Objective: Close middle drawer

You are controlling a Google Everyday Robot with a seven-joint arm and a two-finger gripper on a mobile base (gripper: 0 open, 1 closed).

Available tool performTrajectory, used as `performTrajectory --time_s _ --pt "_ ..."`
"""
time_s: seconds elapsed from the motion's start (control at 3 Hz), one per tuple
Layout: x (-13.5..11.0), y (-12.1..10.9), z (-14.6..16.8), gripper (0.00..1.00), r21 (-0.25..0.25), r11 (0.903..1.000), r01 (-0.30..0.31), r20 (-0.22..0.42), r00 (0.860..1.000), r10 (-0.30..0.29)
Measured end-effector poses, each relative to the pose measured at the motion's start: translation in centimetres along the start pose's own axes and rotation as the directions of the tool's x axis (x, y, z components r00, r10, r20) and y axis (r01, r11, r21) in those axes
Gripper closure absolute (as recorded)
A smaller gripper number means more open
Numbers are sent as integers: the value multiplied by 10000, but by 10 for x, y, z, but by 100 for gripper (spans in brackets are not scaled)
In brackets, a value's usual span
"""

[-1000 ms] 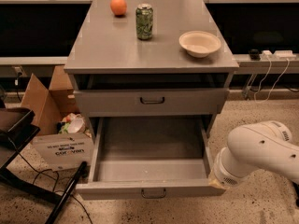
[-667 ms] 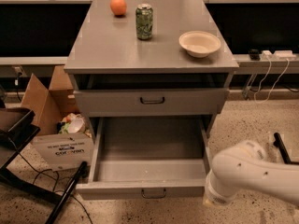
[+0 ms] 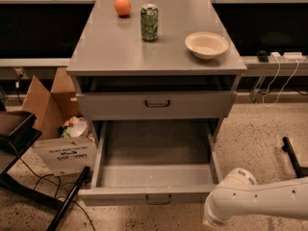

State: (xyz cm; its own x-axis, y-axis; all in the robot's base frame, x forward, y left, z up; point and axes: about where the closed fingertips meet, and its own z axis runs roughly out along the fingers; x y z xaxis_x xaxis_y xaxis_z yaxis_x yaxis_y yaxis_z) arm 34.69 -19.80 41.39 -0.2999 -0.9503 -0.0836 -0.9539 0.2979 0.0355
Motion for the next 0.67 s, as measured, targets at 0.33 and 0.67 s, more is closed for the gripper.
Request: performTrajectory --time_s 0.33,0.67 --pt "1 -11 48 100 -85 10000 16 586 9983 -11" --pt "-13 -33 83 100 153 9997 200 1384 9901 -219"
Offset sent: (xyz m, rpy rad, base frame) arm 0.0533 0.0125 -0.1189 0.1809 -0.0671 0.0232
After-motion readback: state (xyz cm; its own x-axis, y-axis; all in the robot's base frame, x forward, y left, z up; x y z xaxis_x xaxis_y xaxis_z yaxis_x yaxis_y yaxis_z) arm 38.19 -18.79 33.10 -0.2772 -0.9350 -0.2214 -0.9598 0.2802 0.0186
